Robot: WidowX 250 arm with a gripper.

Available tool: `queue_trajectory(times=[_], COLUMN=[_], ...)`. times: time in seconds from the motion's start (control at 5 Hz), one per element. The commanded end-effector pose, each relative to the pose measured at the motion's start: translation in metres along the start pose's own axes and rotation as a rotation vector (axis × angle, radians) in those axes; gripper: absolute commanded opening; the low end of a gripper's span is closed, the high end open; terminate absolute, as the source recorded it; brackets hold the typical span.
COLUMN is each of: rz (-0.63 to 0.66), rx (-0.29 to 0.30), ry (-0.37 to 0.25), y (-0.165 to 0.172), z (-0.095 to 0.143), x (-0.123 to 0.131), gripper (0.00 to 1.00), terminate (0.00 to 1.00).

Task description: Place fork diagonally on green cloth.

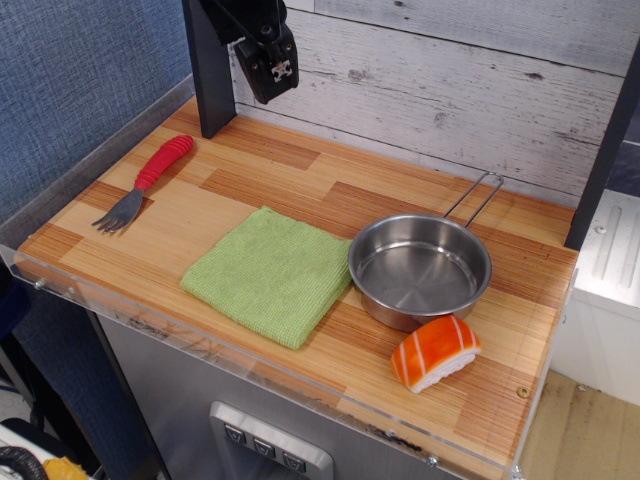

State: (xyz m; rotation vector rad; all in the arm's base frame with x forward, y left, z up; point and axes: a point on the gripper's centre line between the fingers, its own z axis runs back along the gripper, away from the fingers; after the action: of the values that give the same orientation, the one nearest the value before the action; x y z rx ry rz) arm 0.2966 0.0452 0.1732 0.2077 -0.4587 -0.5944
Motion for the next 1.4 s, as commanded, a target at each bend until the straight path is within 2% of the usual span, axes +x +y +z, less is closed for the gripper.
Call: queue_trajectory(times=[0.0,0.2,0.6,1.0,1.2], rz=[0.000,0.168,0.333,0.480,0.516], rx=[0.000,-0.001,0.035,0.035,0.020], ry=[0.000,0.070,0.130,0.249,0.275], y=[0.000,0.017,0.056,0.076,0.082], z=[0.000,-0.005,-0.014,-0.050,-0.071], x=[0.000,-0.015,-0.052,-0.101,-0.110], gripper=[1.00,1.00,1.00,1.00,1.00], terminate=[0.00,0.00,0.00,0.00,0.00])
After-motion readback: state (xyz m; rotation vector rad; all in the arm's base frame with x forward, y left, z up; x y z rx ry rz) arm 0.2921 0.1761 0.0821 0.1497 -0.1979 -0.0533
